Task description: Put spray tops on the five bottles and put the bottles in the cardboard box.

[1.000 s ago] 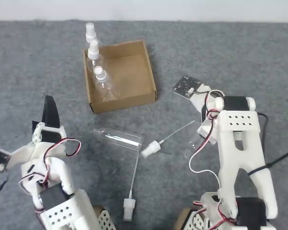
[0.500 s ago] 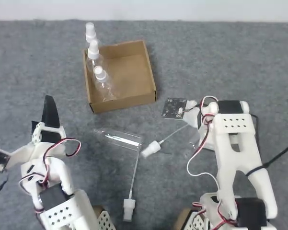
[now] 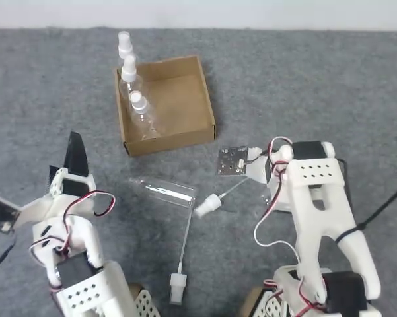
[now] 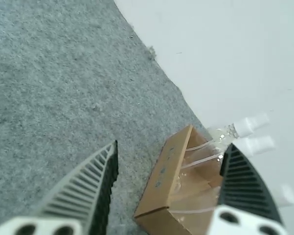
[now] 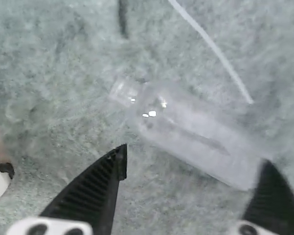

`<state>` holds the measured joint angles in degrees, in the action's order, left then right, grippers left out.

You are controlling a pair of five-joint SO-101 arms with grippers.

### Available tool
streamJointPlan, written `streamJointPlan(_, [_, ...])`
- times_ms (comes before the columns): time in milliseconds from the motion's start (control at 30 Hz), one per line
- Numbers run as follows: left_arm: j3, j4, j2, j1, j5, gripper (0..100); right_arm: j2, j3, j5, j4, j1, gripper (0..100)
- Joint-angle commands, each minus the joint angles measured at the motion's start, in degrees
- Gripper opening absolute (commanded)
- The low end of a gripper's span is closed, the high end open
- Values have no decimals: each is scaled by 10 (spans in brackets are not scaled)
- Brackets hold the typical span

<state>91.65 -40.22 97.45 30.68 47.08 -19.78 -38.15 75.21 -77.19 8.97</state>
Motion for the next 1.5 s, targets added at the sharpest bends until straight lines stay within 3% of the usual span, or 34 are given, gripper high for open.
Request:
streamJointPlan(0, [-8, 20, 8, -3, -6, 317, -26, -11, 11, 33, 4, 408])
streamJointPlan(500, [-7, 20, 8, -4, -6, 317, -26, -115, 34, 131, 2, 312])
streamJointPlan(1467, [-7, 20, 8, -4, -6, 317, -26, -113, -404, 136, 6, 314])
